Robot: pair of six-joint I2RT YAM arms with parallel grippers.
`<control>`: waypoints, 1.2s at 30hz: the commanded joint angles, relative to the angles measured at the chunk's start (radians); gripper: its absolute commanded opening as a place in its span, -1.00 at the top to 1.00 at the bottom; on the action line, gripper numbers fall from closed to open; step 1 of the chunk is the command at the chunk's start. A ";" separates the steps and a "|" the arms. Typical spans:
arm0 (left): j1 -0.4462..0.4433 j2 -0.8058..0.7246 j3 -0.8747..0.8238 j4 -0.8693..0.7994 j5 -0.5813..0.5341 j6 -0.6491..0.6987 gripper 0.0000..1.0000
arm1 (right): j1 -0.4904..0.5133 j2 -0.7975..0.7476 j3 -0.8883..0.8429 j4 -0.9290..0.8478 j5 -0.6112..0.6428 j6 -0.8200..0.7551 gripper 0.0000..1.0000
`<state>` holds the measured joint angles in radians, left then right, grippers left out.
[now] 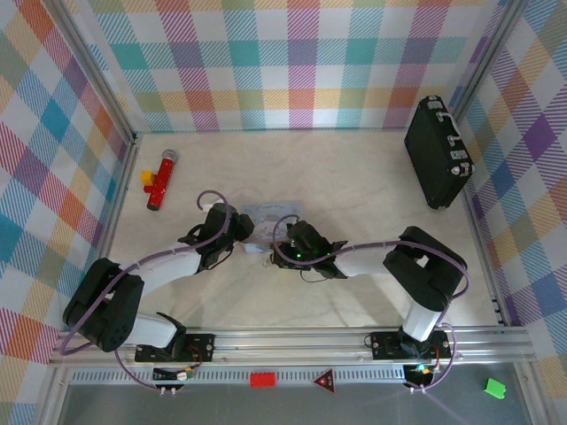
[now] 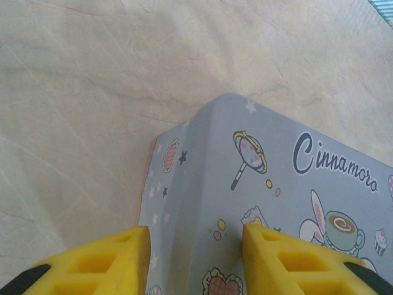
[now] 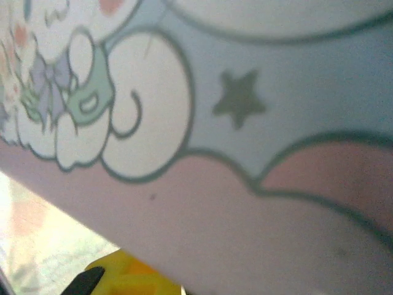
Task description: Unlock the padlock with the key
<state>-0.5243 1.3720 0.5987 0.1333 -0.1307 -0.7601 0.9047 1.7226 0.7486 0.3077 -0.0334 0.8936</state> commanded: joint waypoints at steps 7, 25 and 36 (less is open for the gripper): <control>-0.087 0.016 -0.054 -0.166 -0.045 -0.074 0.19 | -0.038 -0.014 -0.093 0.092 -0.078 0.172 1.00; -0.105 -0.026 -0.062 -0.151 -0.063 -0.093 0.18 | -0.069 -0.100 -0.175 0.106 -0.028 0.213 1.00; -0.079 -0.352 -0.042 -0.301 -0.059 0.178 -0.01 | -0.124 -0.425 -0.122 -0.362 0.015 -0.132 1.00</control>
<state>-0.6121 1.1133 0.5659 -0.0711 -0.1822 -0.7013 0.7967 1.3720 0.5880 0.1398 -0.0410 0.9264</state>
